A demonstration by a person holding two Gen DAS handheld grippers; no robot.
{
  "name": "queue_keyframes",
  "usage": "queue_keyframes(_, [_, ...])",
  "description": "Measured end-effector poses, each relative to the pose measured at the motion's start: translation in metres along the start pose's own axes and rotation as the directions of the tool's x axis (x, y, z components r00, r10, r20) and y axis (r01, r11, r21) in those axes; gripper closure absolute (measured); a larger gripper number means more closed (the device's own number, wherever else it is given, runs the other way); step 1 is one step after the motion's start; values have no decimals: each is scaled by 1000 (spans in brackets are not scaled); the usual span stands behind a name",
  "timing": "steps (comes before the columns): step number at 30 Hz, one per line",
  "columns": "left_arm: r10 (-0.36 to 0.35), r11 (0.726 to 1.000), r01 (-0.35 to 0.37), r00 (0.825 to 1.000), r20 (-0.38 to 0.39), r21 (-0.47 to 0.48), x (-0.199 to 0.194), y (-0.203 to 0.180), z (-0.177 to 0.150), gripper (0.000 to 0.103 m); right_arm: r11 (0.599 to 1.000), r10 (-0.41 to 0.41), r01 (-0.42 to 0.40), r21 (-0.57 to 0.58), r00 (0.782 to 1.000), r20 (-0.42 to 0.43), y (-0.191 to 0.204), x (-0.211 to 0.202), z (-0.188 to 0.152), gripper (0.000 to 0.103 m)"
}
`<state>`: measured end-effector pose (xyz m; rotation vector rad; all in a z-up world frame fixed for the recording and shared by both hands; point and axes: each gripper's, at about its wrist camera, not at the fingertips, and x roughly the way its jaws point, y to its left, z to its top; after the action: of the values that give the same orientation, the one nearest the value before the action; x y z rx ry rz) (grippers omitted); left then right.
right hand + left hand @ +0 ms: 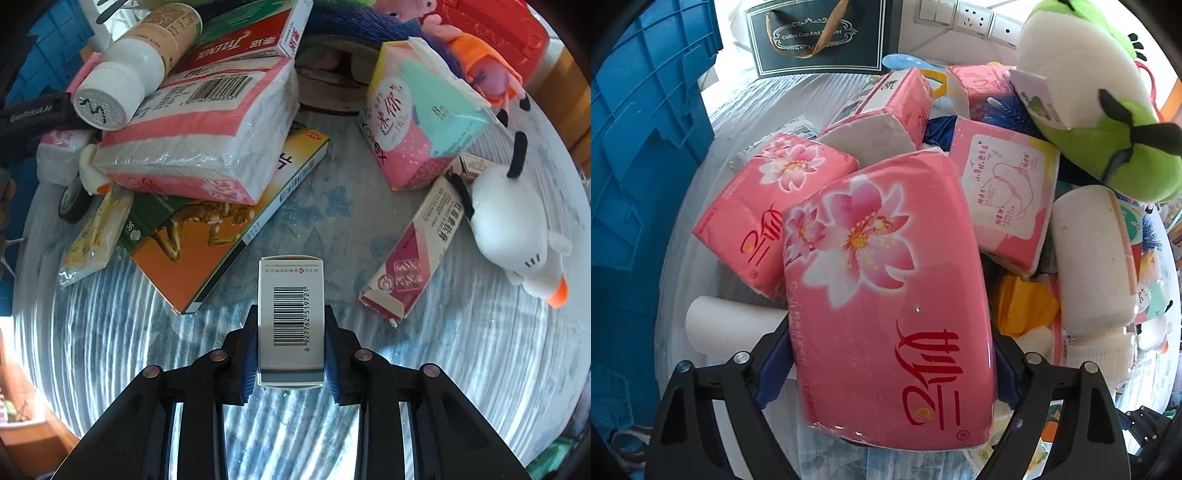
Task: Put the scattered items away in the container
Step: 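Grasp the pink flower tissue pack with the left tool while the right tool grasps a white barcode medicine box, then lift the tissue pack and medicine box and carry them over the blue bin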
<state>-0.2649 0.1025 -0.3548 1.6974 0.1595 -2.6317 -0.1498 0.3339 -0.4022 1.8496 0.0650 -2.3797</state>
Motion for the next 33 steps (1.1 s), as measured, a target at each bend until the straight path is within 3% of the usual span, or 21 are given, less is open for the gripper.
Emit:
queue_keyframes(20, [-22,1000,21,997,80,12,-68,-10,-2,15,998,7,-13,59,996,93,-20,-55,3,74])
queue_keyframes(24, [-36,999,33,993,108,29,-91,-15,-1,15,997,2,-12,80,992,126,-18,-71,-10,74])
queue_keyframes(33, [-76,994,59,978,193,94,-163,-40,4,15,989,-19,-16,150,972,233,-43,-150,-12,74])
